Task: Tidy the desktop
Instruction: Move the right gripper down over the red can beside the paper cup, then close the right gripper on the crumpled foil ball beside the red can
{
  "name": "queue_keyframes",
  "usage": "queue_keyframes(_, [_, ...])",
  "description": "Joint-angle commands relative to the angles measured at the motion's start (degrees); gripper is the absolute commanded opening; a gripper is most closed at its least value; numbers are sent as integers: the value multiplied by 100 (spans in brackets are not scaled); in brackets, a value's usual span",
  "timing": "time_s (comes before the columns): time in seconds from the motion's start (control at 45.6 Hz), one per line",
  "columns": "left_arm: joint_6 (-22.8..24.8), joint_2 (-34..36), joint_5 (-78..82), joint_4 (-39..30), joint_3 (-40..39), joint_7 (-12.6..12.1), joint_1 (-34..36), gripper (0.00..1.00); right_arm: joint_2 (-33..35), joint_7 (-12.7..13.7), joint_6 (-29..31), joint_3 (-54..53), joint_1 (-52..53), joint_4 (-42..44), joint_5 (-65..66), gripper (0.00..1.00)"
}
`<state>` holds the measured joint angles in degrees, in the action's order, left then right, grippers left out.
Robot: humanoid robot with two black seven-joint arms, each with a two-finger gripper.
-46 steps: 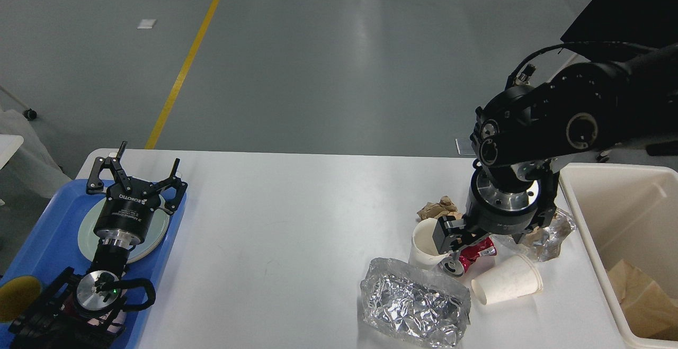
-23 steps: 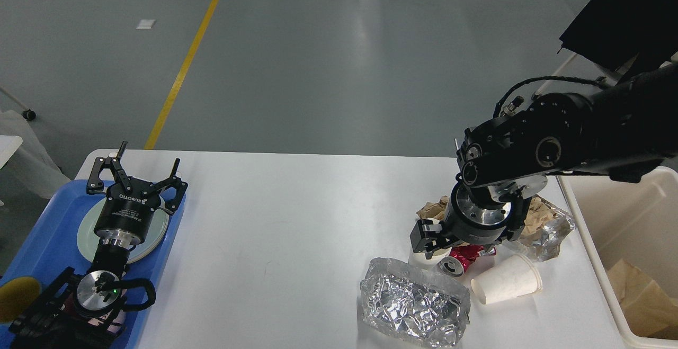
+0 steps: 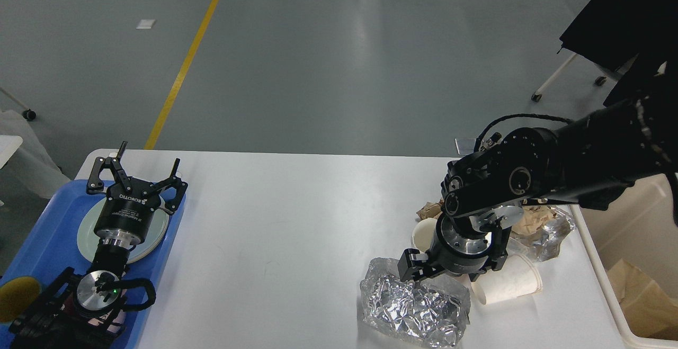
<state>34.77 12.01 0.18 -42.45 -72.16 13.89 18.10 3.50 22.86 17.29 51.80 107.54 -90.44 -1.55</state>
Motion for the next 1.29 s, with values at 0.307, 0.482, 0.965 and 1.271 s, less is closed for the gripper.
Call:
queue_keyframes(0.307, [-5,3,0,0,0,0,0,97,-219,-1,-622,-21,-357,105,-12,100])
queue_keyframes(0.482, [-5,3,0,0,0,0,0,97,-227,-1,-718,-56,-444,150,-108,95])
queue_keyframes(0.965, [-5,3,0,0,0,0,0,97,-254,-1,-1035,-91,-1103,325,-117,95])
queue_keyframes(1.271, [4,-6,0,0,0,0,0,97,-245,-1,-1140,-100,-1402,589,-231,94])
